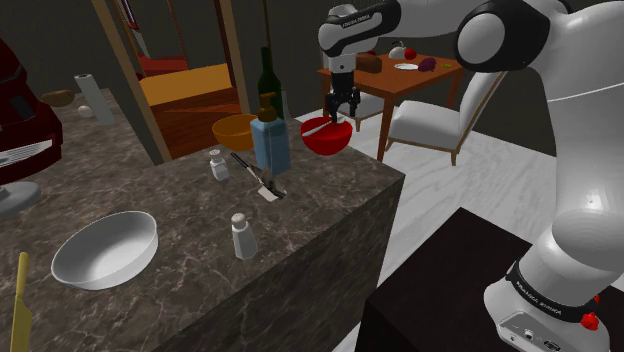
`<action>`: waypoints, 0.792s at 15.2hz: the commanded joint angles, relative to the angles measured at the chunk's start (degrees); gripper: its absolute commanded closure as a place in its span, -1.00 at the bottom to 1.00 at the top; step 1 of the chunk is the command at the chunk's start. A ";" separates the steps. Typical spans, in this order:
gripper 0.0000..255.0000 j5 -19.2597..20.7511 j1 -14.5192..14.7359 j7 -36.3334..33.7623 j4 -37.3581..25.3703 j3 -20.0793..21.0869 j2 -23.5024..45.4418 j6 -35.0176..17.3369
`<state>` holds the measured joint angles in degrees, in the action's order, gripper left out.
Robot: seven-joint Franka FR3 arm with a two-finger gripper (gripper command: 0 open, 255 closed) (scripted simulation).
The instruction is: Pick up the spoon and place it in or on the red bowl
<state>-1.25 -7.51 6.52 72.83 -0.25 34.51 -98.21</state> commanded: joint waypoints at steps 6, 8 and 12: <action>-1.00 0.02 -0.11 -0.07 -10.27 -0.01 1.87 8.39; -1.00 0.02 -0.11 -0.07 -10.30 -0.01 1.89 8.41; -1.00 0.02 -0.11 -0.07 -10.30 -0.01 1.89 8.41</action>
